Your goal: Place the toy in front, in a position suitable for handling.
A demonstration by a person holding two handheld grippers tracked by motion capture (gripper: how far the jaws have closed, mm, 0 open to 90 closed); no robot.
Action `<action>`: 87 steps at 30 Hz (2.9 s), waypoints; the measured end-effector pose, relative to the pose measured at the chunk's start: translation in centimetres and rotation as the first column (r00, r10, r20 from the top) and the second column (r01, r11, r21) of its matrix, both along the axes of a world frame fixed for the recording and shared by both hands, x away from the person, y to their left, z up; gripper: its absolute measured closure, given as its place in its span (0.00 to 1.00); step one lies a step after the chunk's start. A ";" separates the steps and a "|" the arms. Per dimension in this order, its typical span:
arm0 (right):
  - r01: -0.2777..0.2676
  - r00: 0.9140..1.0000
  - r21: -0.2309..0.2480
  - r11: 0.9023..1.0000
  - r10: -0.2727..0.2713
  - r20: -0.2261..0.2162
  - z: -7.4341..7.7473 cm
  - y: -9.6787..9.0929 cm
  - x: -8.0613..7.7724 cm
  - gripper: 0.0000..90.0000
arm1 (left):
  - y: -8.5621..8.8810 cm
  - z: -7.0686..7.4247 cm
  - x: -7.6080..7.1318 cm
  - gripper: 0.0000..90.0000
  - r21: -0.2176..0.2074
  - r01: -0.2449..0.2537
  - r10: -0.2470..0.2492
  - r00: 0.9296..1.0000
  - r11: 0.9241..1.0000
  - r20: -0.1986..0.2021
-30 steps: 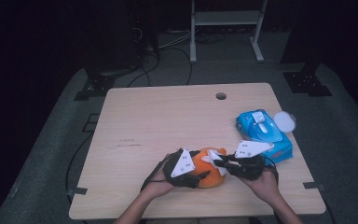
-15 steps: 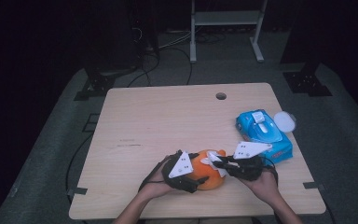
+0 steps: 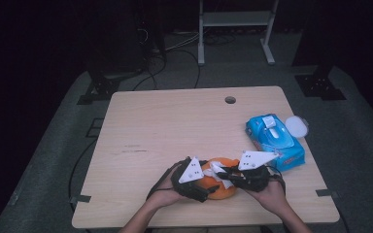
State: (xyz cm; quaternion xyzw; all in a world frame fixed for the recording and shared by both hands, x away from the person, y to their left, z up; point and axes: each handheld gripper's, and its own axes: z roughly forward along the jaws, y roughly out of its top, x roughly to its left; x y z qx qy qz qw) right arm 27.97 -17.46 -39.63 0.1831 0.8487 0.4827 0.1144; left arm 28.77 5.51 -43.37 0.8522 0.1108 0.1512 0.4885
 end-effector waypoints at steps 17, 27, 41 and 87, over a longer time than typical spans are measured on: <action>0.063 0.998 -0.010 0.998 -0.062 0.021 0.1 -1.1 0.3 0.90 | -0.4 0.6 0.0 0.19 0.014 -0.035 0.035 0.999 0.999 -0.032; 0.041 0.999 -0.033 0.999 -0.040 0.029 -0.2 0.7 -0.3 0.86 | -0.8 0.5 -0.6 0.22 0.048 0.014 -0.015 1.000 0.999 0.015; 0.033 0.998 -0.001 0.999 -0.033 0.049 0.9 0.4 -0.5 0.91 | 0.5 0.7 1.0 0.30 -0.066 -0.020 0.010 0.988 0.998 -0.153; 0.087 0.995 -0.071 0.994 -0.083 0.056 3.0 -2.9 0.0 0.91 | 1.2 0.6 1.8 0.21 -0.097 -0.195 0.179 0.972 0.976 -0.151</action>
